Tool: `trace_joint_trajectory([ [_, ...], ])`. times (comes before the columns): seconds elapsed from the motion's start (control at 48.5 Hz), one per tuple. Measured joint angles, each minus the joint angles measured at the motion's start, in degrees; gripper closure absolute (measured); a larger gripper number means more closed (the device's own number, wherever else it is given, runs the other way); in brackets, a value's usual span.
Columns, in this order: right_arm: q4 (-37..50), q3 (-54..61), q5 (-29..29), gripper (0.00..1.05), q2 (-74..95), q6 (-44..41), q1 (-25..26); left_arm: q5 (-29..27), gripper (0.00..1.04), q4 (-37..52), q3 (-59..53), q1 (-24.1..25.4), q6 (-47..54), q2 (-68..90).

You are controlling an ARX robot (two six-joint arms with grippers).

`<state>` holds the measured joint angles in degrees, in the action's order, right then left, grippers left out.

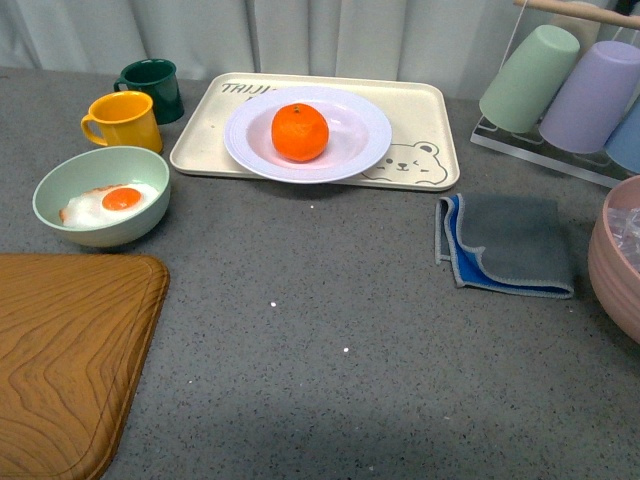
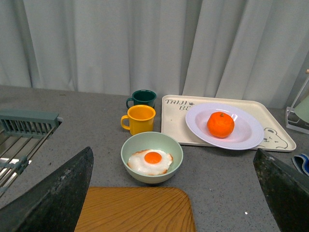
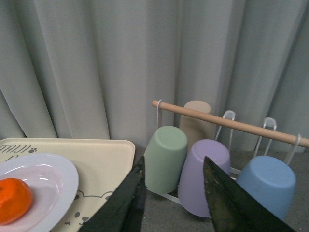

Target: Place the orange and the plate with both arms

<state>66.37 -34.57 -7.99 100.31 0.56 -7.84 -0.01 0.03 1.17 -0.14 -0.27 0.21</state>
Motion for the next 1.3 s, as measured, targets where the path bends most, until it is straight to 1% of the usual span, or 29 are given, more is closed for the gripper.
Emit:
trace_joint_trajectory([
  [0.041,0.35,1.86,0.37,0.76,-1.55,-0.15,0.35,0.00,0.07,0.00,0.00,0.00,0.00,0.00],
  [0.124,0.92,8.37,1.46,0.96,-6.21,-0.31,1.38,0.00,0.07,0.00,0.00,0.00,0.00,0.00],
  [0.185,0.94,10.86,1.90,1.04,-8.13,-0.52,1.75,-0.02,0.07,0.00,0.00,0.00,0.00,0.00],
  [0.309,0.85,16.63,3.13,1.04,-14.34,-0.52,2.86,0.00,0.07,0.00,0.00,0.00,0.00,0.00],
  [0.453,-1.51,22.86,4.39,1.04,-22.88,-0.52,4.26,0.00,0.07,0.00,0.00,0.00,0.00,0.00],
  [0.495,-2.54,24.22,7.28,1.04,-25.11,-0.55,5.90,0.00,0.07,0.00,0.00,0.00,0.00,0.00],
  [0.577,-5.03,26.75,7.61,1.04,-30.18,-0.52,7.61,-0.02,0.07,0.00,0.00,0.00,0.00,0.00],
  [0.968,-16.96,32.13,7.89,1.04,-47.65,-0.52,7.72,0.00,0.07,0.00,0.00,0.00,0.00,0.00],
  [1.298,-29.59,34.05,7.89,1.04,-62.45,-0.52,7.72,0.00,0.07,0.00,0.00,0.00,0.00,0.00],
])
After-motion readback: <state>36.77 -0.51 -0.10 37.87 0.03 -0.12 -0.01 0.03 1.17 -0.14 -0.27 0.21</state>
